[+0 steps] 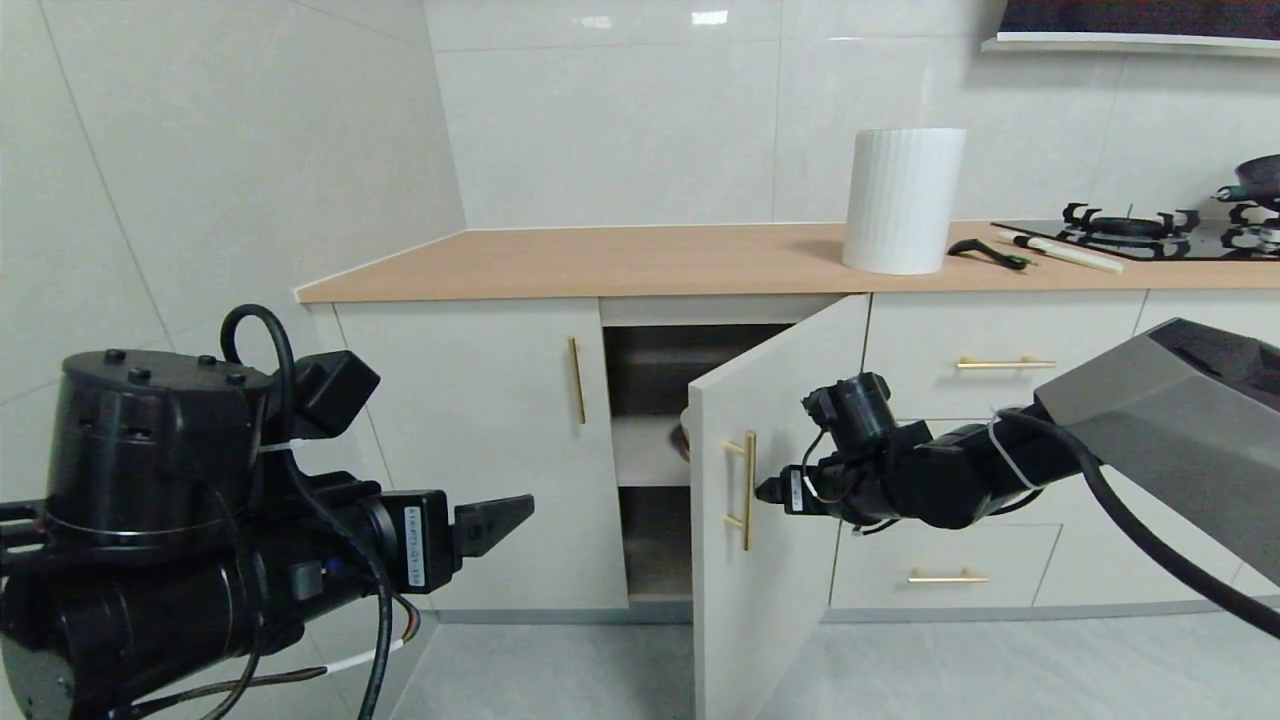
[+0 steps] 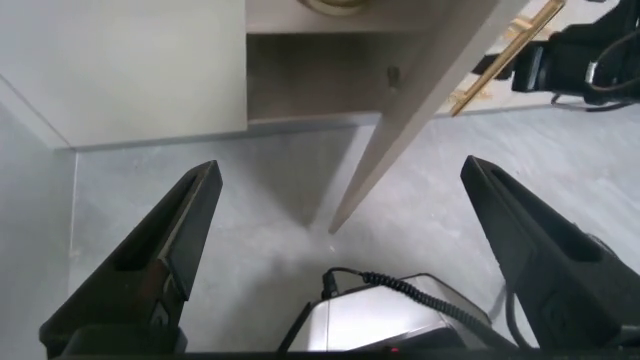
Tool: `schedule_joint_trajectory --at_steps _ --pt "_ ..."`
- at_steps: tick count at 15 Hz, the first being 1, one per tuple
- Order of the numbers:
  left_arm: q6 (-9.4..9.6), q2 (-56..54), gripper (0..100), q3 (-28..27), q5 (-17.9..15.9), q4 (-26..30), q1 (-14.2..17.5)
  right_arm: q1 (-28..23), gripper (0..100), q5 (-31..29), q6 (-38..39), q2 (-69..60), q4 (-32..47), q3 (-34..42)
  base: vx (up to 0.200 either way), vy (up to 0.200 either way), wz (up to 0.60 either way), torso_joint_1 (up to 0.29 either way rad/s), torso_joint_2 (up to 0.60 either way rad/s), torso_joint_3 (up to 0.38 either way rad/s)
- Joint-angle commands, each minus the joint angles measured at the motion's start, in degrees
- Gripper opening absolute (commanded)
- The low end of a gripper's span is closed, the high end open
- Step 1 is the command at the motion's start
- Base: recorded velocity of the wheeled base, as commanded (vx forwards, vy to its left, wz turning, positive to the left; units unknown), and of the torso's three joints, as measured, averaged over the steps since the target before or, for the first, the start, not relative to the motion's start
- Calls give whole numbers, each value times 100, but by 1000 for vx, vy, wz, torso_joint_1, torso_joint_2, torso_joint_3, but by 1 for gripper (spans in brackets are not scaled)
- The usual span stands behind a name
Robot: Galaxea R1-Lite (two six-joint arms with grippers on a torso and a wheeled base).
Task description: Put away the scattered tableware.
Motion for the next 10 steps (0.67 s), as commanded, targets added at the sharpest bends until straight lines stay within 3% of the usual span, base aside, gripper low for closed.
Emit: schedule_joint_trajectory --at_steps 1,3,10 --pt "-6 1 100 -2 1 -3 0 4 100 -4 10 75 7 -33 200 0 0 7 7 7" --pt "-6 19 100 -2 1 -3 0 13 100 5 125 83 -1 -59 200 0 0 5 2 0" --pt "3 10 100 7 1 -21 0 65 100 -21 1575 540 25 -1000 0 0 0 0 0 0"
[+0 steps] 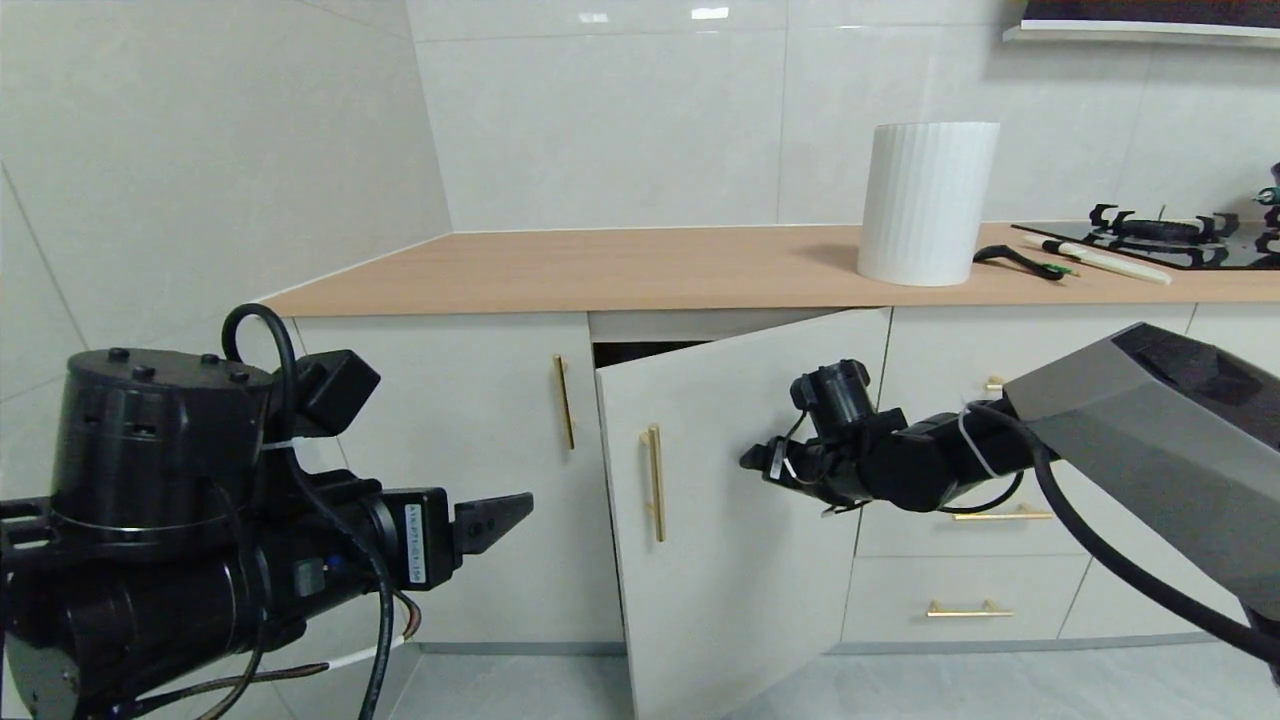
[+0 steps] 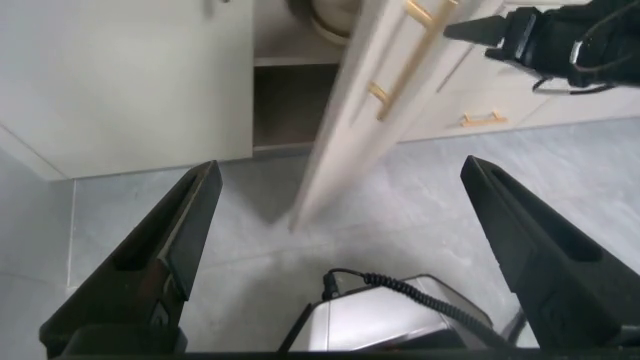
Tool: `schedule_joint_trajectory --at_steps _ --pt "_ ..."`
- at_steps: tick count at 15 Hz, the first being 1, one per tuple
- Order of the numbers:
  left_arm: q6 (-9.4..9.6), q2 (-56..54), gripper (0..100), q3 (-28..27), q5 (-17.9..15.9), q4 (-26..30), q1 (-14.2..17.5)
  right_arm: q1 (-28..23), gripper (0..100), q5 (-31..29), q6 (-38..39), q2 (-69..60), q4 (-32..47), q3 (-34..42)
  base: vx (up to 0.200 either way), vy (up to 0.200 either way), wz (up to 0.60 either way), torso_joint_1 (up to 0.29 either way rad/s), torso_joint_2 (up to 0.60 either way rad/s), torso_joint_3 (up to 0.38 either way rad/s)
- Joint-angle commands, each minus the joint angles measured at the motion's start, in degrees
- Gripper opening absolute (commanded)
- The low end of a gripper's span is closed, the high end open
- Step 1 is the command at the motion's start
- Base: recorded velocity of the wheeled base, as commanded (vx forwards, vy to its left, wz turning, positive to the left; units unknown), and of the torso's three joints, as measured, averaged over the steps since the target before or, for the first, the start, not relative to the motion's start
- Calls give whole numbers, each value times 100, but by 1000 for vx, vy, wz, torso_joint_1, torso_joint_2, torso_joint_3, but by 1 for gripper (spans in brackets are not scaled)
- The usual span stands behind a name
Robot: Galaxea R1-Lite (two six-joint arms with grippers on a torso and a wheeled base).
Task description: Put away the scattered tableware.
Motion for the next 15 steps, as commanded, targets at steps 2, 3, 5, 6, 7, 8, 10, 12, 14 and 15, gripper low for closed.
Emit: schedule_joint_trajectory --at_steps 2,3,5,6,7,8,10,12,14,15 --pt "6 2 100 4 1 -4 0 10 100 -22 269 272 -3 -378 0 0 0 0 0 0" --pt "6 2 100 4 1 -4 0 2 100 -22 392 316 -3 -475 0 0 0 0 0 0" --pt "-3 10 100 4 1 -4 0 -16 100 -101 814 518 23 -835 0 0 0 0 0 0" --pt "-3 10 100 4 1 -4 0 -16 100 -162 840 562 23 -896 0 0 0 0 0 0" --pt "-3 19 100 4 1 -4 0 -42 100 -356 849 685 15 -1063 0 0 0 0 0 0" --pt "6 28 100 4 -8 -4 0 -77 100 -558 919 843 15 -1283 0 0 0 0 0 0" --pt "-3 28 100 4 -8 -4 0 -121 100 -813 1007 1080 23 -1608 0 0 0 0 0 0" --pt "-3 37 100 4 -8 -4 0 -218 100 -874 1042 1168 23 -1767 0 0 0 0 0 0" --pt "-3 37 100 4 -8 5 0 -280 100 -909 1130 1256 23 -1907 0 0 0 0 0 0" --pt "-3 37 100 4 -16 5 0 -288 100 -953 1139 1291 32 -1960 0 0 0 0 0 0"
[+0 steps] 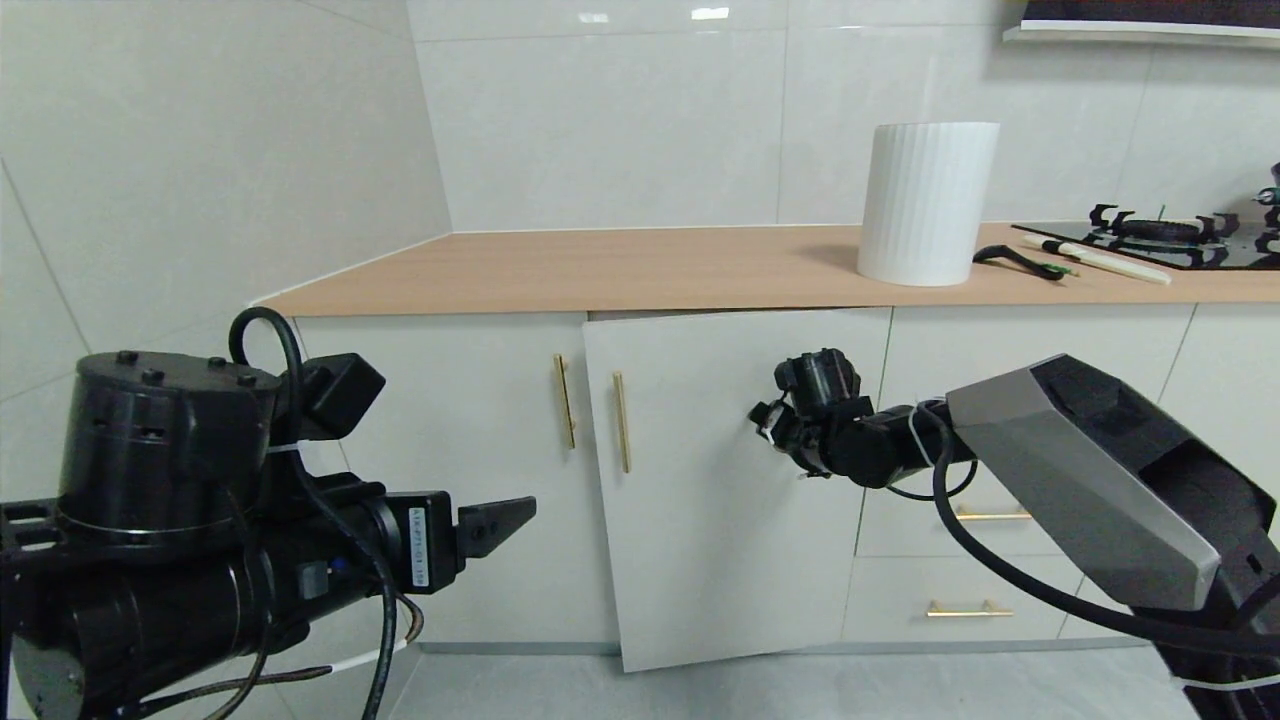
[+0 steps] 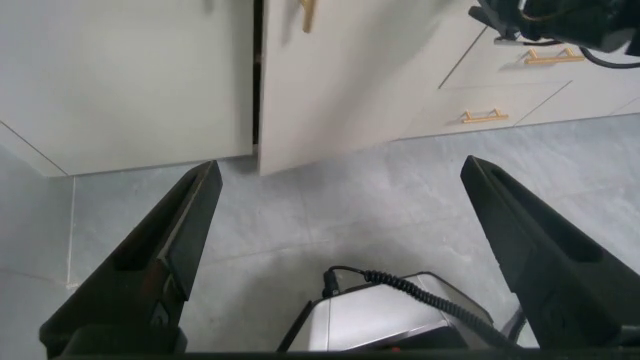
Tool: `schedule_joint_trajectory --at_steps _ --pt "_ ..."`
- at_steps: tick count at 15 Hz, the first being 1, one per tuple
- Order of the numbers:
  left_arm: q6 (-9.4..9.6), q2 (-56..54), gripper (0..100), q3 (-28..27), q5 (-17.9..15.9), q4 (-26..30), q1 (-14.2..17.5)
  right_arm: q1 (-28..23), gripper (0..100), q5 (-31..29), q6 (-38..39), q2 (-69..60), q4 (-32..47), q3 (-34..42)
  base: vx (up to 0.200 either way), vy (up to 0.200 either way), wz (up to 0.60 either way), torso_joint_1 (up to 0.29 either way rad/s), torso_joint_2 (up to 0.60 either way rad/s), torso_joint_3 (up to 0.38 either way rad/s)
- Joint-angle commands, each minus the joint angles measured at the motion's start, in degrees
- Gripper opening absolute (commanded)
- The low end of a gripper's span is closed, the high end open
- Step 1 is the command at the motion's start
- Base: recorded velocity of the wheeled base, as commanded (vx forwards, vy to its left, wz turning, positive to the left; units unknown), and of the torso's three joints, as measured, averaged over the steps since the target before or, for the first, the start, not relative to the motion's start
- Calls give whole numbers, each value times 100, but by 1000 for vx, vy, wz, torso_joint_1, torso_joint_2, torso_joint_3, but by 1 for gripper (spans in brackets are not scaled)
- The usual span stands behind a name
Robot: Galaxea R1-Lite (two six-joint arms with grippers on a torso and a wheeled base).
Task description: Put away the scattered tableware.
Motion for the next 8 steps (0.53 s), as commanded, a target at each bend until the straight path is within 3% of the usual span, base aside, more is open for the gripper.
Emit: schedule_joint_trajectory --at_steps 1,8 --pt "-3 9 100 -1 6 -1 0 -24 100 -95 -2 159 -1 -134 0 0 0 0 0 0" --pt "-3 18 100 8 -3 -1 0 -182 100 -271 41 397 201 -565 0 0 0 0 0 0"
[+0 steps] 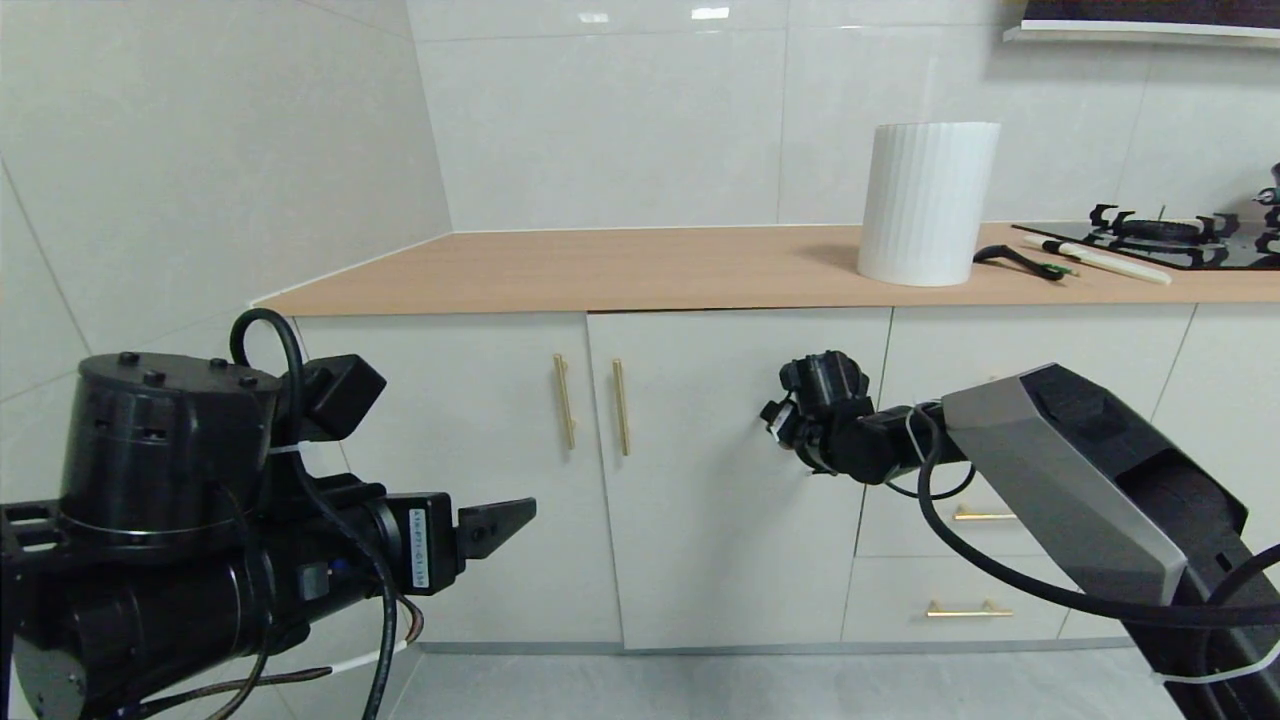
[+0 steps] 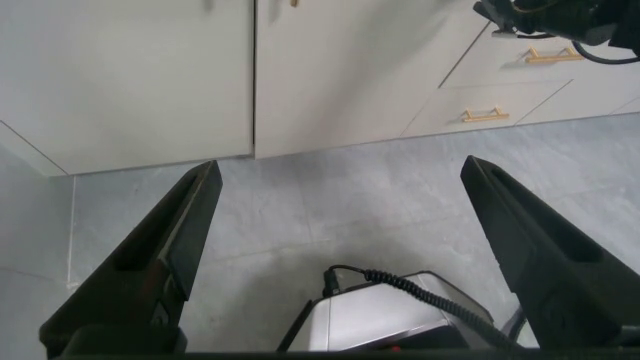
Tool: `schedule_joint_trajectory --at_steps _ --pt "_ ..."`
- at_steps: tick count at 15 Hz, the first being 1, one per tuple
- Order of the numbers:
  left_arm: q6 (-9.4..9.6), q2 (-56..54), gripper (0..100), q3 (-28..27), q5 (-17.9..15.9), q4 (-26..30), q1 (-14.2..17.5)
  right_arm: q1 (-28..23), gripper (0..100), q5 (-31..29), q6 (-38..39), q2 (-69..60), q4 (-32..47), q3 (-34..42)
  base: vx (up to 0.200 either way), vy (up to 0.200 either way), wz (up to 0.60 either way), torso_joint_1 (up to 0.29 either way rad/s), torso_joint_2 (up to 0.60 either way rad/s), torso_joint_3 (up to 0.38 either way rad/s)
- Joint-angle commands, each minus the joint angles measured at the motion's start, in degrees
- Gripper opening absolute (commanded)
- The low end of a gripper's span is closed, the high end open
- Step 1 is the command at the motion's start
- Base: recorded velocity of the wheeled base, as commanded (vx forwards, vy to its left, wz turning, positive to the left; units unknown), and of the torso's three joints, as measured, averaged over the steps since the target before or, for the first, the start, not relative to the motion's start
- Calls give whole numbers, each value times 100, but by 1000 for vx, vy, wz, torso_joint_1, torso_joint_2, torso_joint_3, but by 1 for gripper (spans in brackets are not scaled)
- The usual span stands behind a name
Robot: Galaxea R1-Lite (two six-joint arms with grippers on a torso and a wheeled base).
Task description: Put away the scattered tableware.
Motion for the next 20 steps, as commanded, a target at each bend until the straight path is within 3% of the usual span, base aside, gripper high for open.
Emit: schedule_joint_trajectory --at_steps 1,11,15,17,20 --pt "6 10 100 0 3 -1 0 -56 100 -56 11 120 54 -160 0 0 0 0 0 0" --pt "6 1 100 0 3 -1 -53 -12 100 -65 11 -267 361 78 0 0 0 0 0 0" --pt "-12 -174 100 -62 30 -63 -53 93 100 665 -94 -1875 370 1607 0 0 0 0 0 0" --pt "-21 -535 100 -88 82 -291 -26 93 100 849 -718 -3141 361 2556 0 0 0 0 0 0" --pt "-38 -1378 100 -273 91 -300 369 76 100 955 -1606 -5602 361 4033 0 0 0 0 0 0"
